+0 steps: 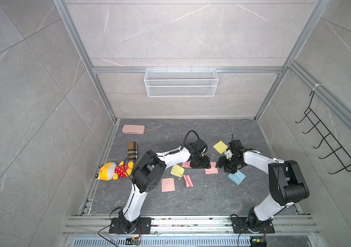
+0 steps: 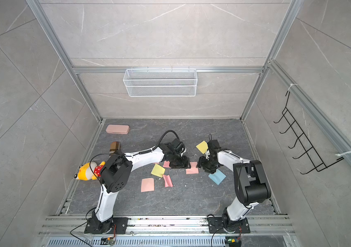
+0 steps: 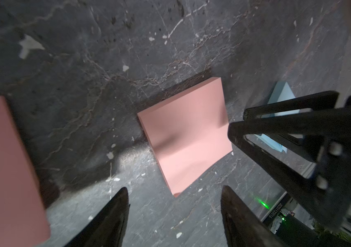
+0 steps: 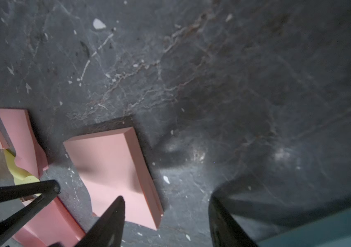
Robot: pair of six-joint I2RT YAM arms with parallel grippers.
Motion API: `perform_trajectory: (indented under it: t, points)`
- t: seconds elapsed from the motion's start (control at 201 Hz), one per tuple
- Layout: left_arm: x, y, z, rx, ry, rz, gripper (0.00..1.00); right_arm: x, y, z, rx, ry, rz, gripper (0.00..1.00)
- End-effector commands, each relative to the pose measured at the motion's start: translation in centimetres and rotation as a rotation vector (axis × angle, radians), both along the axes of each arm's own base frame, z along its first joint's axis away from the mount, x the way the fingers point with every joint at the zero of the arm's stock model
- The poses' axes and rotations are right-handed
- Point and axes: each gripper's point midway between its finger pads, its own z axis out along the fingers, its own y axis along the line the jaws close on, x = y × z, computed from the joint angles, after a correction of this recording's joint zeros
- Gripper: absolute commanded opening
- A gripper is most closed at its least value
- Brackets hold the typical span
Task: Tear off pages from different memo pads
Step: Move the memo pad to the center of the board, then pick up the memo pad from the center of the board.
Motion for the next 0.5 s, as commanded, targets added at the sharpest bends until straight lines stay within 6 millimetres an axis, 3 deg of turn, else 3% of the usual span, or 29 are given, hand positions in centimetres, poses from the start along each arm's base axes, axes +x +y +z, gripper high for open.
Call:
perform_trajectory:
  t: [0.0, 0.234, 0.498]
  points:
    - [0.3, -0.4, -0.1, 0.001, 0.009, 0.005, 0.69, -1.2, 1.3, -0.7, 0.038, 0.017, 0.033, 0.58]
    - [-0.7, -1.1, -1.1, -0.013, 0.044, -0.015, 0.61, -1.0, 2.6, -1.1, 0.082, -0.003, 0.076, 0.42]
    - [-1.1, -1.1, -1.0, -0.045, 0.060, -0.022, 0.37, -1.0, 6.2, 3.7, 0.330, -0.116, 0.162, 0.29]
